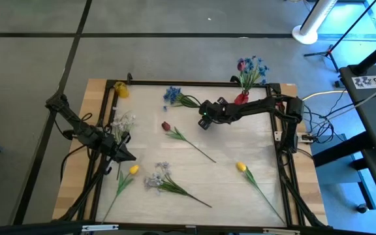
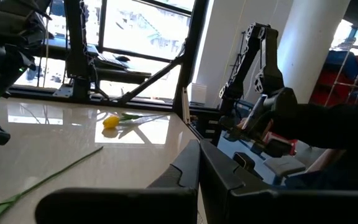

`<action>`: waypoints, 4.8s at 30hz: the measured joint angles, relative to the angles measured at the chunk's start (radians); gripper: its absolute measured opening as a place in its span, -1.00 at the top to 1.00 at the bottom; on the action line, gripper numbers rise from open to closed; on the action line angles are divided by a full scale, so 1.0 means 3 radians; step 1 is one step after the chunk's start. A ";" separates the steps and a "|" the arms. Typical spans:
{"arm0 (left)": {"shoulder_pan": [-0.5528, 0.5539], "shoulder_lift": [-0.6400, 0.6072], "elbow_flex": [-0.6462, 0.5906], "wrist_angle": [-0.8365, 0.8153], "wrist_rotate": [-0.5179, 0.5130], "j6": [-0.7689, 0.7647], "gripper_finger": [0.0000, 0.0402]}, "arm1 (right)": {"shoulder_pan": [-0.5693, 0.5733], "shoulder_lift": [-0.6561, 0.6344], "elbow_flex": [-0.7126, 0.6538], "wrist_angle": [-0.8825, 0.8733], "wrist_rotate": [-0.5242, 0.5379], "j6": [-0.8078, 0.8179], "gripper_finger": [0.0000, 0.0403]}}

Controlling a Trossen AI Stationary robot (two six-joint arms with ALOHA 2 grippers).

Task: Sort flowers into vase by color
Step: Put the blue flower into the red vase

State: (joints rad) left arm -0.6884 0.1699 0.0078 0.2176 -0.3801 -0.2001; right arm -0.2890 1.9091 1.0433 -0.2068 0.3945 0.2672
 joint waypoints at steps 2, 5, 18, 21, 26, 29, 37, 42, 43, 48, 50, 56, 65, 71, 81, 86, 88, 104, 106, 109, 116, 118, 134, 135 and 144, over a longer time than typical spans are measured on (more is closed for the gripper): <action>0.0001 0.0000 0.0000 0.0000 -0.0001 0.0000 1.00 | 0.0000 0.0001 -0.0002 -0.0008 -0.0050 -0.0001 0.19; 0.0001 0.0000 0.0000 0.0000 -0.0001 0.0000 1.00 | 0.0005 0.0004 -0.0003 -0.0040 -0.0081 -0.0004 0.41; 0.0000 0.0000 0.0000 -0.0001 -0.0001 0.0000 1.00 | 0.0561 -0.0270 0.0172 -0.1327 -0.0195 0.0568 0.88; 0.0001 0.0000 0.0000 0.0000 0.0000 0.0000 1.00 | 0.0790 -0.0351 0.0292 -0.1926 -0.0281 0.0781 0.95; 0.0001 0.0000 0.0000 0.0000 -0.0001 0.0000 1.00 | 0.1120 -0.0373 0.0406 -0.2764 -0.0523 0.1116 0.96; 0.0001 0.0000 0.0000 0.0000 -0.0001 0.0000 1.00 | 0.1258 -0.0375 0.0384 -0.3027 -0.0615 0.1257 0.92; 0.0001 0.0000 0.0000 0.0001 -0.0001 0.0000 1.00 | 0.1329 -0.0375 0.0450 -0.3213 -0.0702 0.1316 0.48; 0.0001 0.0000 0.0000 0.0000 -0.0001 0.0000 1.00 | 0.1287 -0.0378 0.0774 -0.3248 -0.0772 0.1230 0.08; 0.0001 0.0000 0.0000 0.0001 -0.0001 0.0000 1.00 | 0.1284 -0.0378 0.0848 -0.3238 -0.0725 0.1173 0.01; 0.0001 0.0000 0.0000 0.0000 0.0000 0.0000 1.00 | 0.1171 -0.0380 0.1109 -0.2928 -0.0389 0.0999 -0.27; 0.0001 0.0000 0.0000 0.0001 -0.0001 0.0000 1.00 | 0.1079 -0.0381 0.1131 -0.2652 -0.0341 0.0908 -0.35; 0.0000 0.0000 0.0000 0.0001 0.0000 0.0000 1.00 | 0.0790 -0.0227 0.1096 -0.2065 -0.0512 0.0504 -0.45; 0.0001 0.0000 0.0000 0.0000 0.0000 0.0000 1.00 | 0.0585 0.0324 0.1092 -0.2081 -0.0644 0.0235 -0.40; 0.0000 0.0000 0.0000 0.0000 0.0000 0.0000 1.00 | 0.0563 0.0416 0.1110 -0.2098 -0.0859 0.0199 -0.05; 0.0001 0.0000 0.0000 -0.0001 -0.0001 0.0000 1.00 | 0.0607 0.0390 0.1170 -0.1837 -0.0916 0.0069 0.92; 0.0001 0.0000 0.0000 0.0000 0.0000 0.0000 1.00 | 0.0687 0.0018 0.1209 -0.1419 -0.0753 0.0048 0.84; 0.0001 0.0000 0.0000 0.0001 0.0000 0.0000 1.00 | 0.0706 -0.0151 0.1208 -0.1369 -0.0635 0.0049 0.87; 0.0000 0.0000 0.0000 0.0000 0.0000 0.0000 1.00 | 0.1273 -0.2256 -0.0319 0.0511 0.1227 -0.0745 0.95; 0.0001 0.0000 0.0000 -0.0002 -0.0001 0.0000 1.00 | 0.1321 -0.2586 -0.0614 0.0831 0.1375 -0.0951 0.94; 0.0001 0.0000 0.0000 -0.0001 -0.0001 0.0000 1.00 | 0.1368 -0.3081 -0.0969 0.1211 0.1648 -0.1240 0.93; 0.0000 0.0000 0.0000 0.0005 -0.0001 0.0000 1.00 | 0.1212 -0.3921 -0.1630 0.2094 0.2205 -0.2003 0.93; 0.0000 0.0000 0.0000 -0.0001 0.0000 0.0000 1.00 | 0.1025 -0.4035 -0.1800 0.2341 0.2216 -0.2036 0.94; 0.0000 0.0000 0.0000 0.0002 -0.0001 0.0000 1.00 | -0.0626 -0.3650 -0.2155 0.2963 0.1044 -0.1306 0.95; 0.0000 0.0000 0.0000 0.0000 -0.0001 0.0000 1.00 | -0.0662 -0.3597 -0.2154 0.2992 0.1048 -0.1305 0.95; 0.0001 0.0000 0.0000 0.0000 0.0000 0.0000 1.00 | -0.0741 -0.3285 -0.2153 0.3059 0.1006 -0.1317 0.93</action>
State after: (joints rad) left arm -0.6881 0.1699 0.0078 0.2176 -0.3803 -0.2001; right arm -0.5112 0.9235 0.3973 0.7109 0.6964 -0.1280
